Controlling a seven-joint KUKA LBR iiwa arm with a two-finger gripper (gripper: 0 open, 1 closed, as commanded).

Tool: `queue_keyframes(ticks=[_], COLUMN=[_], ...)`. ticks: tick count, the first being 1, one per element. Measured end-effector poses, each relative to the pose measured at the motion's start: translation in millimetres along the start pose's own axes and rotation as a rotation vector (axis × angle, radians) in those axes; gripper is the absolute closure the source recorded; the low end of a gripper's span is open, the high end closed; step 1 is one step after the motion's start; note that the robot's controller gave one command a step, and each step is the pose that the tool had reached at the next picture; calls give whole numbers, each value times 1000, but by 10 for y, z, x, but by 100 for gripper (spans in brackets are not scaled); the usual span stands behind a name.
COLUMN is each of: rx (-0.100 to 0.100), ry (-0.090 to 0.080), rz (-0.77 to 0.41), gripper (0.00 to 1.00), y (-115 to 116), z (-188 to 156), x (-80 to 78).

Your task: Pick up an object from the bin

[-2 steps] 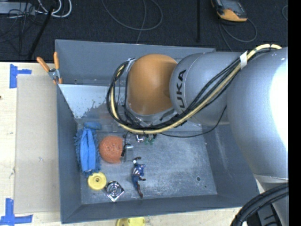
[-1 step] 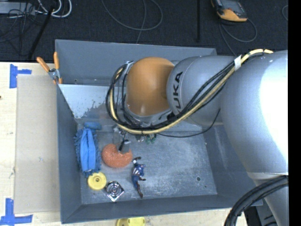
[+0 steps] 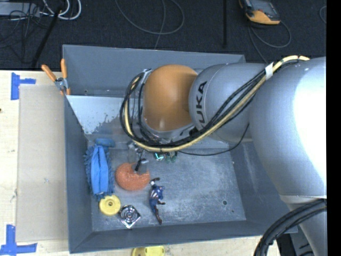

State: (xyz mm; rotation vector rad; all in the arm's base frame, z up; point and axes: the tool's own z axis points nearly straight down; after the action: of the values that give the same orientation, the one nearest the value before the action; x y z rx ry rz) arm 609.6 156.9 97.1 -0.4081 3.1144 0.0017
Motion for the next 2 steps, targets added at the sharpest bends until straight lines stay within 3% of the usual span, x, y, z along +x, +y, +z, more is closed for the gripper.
queue_keyframes(ticks=[1, 2], rx=[0, 0], ry=[0, 2], rz=[1, -226], gripper=[0, 100], y=[-2, 127], z=[1, 243], x=[1, 32])
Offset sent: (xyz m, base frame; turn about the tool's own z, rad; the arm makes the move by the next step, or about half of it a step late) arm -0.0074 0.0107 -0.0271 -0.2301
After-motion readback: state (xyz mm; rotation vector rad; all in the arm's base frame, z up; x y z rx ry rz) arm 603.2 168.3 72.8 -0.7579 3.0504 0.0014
